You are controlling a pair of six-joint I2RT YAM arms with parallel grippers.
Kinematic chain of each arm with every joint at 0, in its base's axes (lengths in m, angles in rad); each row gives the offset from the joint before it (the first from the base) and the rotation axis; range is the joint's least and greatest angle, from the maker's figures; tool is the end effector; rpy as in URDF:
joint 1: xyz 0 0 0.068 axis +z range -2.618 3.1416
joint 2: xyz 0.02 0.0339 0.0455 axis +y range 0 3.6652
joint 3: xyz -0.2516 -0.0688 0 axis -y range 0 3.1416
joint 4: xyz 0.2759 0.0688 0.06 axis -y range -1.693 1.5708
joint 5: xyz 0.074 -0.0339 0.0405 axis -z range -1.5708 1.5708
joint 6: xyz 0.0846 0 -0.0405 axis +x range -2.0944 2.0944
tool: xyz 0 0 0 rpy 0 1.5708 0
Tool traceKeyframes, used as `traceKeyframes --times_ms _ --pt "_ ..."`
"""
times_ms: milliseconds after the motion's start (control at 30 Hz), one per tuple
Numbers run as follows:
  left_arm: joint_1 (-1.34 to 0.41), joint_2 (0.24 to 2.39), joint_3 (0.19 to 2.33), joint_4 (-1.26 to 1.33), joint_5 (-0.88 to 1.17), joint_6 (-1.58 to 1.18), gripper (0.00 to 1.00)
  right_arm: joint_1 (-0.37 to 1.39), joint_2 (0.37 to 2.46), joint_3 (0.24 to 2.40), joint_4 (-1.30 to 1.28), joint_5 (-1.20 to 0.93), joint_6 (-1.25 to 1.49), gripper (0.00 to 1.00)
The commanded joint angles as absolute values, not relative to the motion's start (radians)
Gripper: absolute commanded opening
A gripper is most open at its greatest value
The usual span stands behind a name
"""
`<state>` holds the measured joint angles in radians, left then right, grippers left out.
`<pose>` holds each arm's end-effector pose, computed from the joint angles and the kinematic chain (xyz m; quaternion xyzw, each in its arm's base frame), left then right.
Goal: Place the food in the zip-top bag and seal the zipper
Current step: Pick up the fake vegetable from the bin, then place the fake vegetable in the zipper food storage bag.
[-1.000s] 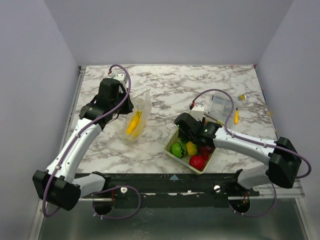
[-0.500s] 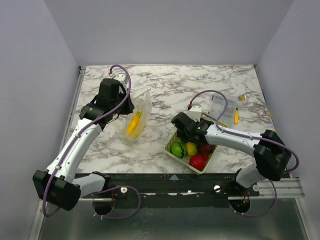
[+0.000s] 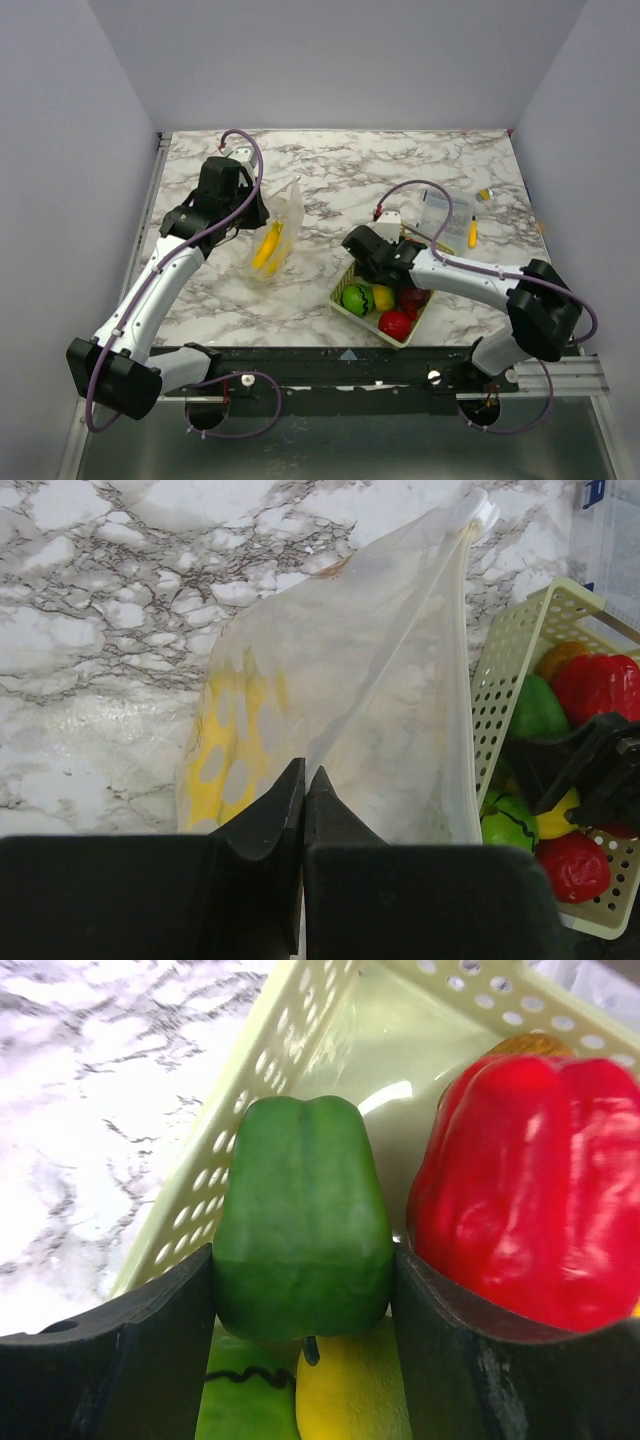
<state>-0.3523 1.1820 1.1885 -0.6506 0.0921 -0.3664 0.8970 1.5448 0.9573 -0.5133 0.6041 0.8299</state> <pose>0.3039 -0.1200 0.3131 0.0143 0.8937 -0.1956 0.4035 0.2506 0.2368 0.1340 0.0381 0.9303 -0.0190 0.3643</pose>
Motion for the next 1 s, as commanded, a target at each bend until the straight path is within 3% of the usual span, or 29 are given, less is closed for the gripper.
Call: traceKeyframes --times_ms 0,300,567,967 --pt "-0.344 1.186 1.185 -0.631 0.112 -0.363 0.0 0.894 1.429 0.988 -0.529 0.616 0.789 0.4" --pt "-0.344 1.182 1.183 -0.629 0.13 -0.367 0.0 0.894 1.2 0.925 -0.349 0.547 0.538 0.01" --pt "-0.342 1.178 1.178 -0.622 0.15 -0.368 0.0 0.894 1.151 0.934 0.043 0.271 0.44 0.01" --pt "-0.33 1.177 1.17 -0.614 0.164 -0.387 0.0 0.894 1.364 1.079 0.384 -0.026 0.931 0.01"
